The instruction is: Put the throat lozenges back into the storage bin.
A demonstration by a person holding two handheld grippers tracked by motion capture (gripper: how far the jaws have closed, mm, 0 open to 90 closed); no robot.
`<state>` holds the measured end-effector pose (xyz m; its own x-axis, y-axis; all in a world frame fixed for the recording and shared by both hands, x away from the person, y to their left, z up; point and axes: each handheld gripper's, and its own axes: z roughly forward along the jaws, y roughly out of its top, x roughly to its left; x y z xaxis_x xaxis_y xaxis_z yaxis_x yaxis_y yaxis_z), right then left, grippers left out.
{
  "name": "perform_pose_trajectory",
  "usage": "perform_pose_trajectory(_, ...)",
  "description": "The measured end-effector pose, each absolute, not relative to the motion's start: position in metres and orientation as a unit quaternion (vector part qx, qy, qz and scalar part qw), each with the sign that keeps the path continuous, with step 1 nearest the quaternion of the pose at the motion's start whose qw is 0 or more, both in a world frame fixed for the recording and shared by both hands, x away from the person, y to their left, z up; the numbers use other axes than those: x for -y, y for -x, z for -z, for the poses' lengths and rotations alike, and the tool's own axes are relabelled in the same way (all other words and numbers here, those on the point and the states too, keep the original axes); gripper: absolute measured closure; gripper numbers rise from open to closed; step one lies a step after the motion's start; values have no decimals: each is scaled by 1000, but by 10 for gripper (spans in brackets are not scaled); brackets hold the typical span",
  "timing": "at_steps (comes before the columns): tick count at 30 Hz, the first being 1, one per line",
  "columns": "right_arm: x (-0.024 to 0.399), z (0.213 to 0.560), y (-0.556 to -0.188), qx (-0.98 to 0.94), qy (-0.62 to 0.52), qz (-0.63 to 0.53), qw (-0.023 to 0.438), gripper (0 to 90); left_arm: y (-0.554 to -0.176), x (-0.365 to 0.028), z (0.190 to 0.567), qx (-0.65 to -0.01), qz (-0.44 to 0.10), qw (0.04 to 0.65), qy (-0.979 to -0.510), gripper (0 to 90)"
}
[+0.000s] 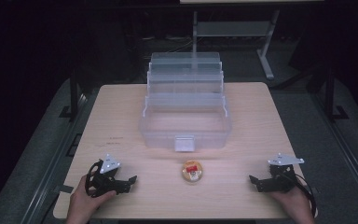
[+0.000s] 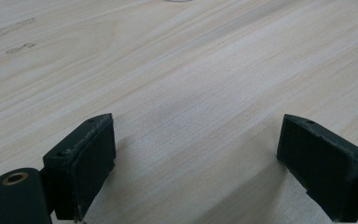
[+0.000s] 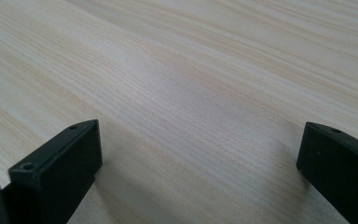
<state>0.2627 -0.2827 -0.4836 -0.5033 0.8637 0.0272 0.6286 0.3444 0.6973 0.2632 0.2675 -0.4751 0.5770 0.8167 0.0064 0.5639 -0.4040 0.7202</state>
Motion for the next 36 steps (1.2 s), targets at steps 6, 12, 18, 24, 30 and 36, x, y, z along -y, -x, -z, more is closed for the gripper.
perform_pose_trajectory(6,283,484,-263,-801,-465,-333,176,0,-263,-267,475,-422,-183,346,-818,106)
perform_pose_trajectory(12,280,479,-265,-809,-471,-310,164,0,-263,-267,475,-422,-183,346,-818,106)
perform_pose_trajectory(18,281,475,-265,-813,-470,-305,158,0,-263,-267,475,-422,-183,346,-818,106)
perform_pose_trajectory(24,280,470,-264,-817,-467,-303,151,0,-263,-267,475,-422,-183,346,-818,106)
perform_pose_trajectory(30,277,465,-262,-821,-462,-304,143,0,-263,-267,475,-422,-183,346,-818,106)
perform_pose_trajectory(36,274,462,-262,-822,-459,-308,137,0,-263,-267,475,-422,-183,346,-818,106)
